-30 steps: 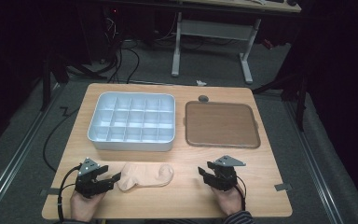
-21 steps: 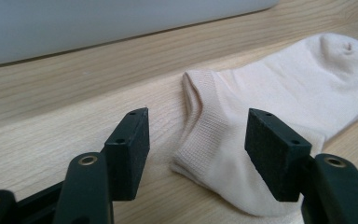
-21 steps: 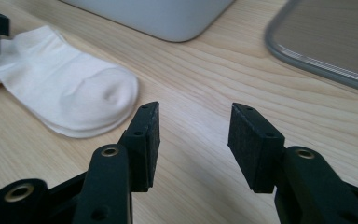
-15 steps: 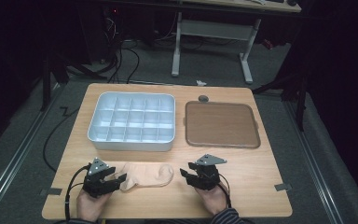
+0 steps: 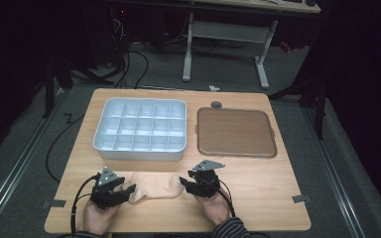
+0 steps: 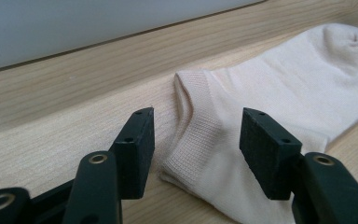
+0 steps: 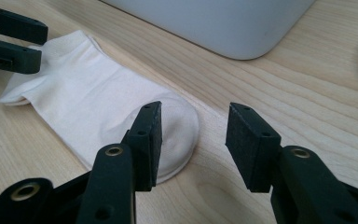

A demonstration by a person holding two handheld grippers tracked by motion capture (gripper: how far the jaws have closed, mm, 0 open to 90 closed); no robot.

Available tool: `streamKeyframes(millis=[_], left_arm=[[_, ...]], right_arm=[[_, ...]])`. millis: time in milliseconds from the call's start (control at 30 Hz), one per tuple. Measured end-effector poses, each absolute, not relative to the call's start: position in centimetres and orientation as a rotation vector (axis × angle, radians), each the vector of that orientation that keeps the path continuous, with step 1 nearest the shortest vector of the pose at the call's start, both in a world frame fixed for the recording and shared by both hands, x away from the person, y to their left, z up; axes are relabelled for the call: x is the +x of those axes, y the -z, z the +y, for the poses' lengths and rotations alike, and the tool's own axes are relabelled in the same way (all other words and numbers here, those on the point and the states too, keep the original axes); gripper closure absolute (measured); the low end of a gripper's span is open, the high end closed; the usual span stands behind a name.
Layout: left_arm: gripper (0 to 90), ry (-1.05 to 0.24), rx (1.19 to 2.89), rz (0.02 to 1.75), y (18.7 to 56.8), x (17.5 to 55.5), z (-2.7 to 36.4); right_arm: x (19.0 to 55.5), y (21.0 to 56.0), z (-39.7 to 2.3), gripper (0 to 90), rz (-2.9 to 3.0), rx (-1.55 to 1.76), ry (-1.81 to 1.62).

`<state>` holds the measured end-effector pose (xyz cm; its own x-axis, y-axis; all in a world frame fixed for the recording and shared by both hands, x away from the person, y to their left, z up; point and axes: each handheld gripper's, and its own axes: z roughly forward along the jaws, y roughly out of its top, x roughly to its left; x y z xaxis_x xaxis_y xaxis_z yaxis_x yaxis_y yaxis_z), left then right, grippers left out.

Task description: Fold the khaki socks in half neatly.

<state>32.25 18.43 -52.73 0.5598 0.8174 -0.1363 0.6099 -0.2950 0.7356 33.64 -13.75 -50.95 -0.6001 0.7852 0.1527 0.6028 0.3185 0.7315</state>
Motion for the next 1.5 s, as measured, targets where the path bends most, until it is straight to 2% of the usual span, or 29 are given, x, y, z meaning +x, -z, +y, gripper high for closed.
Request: streamKeyframes(millis=[200, 733, 900, 1133, 1400, 1500], left_arm=[[48.5, -0.339, 2.039, 1.149, 53.0, 32.3, 18.2], [54.5, -0.389, 2.085, 1.121, 52.9, 32.2, 17.7], [54.8, -0.392, 2.090, 1.115, 52.9, 32.2, 17.7], [69.6, -0.370, 2.082, 1.101, 52.9, 32.0, 17.6], [78.7, -0.317, 2.069, 1.103, 52.9, 32.2, 17.7], [80.5, -0.248, 2.034, 1.117, 53.0, 32.5, 17.9]], right_arm=[[34.1, 51.5, -13.4, 57.5, 2.365, 1.290, -1.129], [34.3, 52.5, -12.9, 68.3, 2.423, 1.265, -1.064], [34.0, 52.5, -12.5, 76.2, 2.439, 1.203, -1.043], [33.9, 52.7, -12.6, 83.3, 2.457, 1.189, -1.067], [33.6, 52.7, -12.4, 86.1, 2.442, 1.165, -1.070], [33.6, 52.7, -12.5, 87.4, 2.436, 1.157, -1.070]])
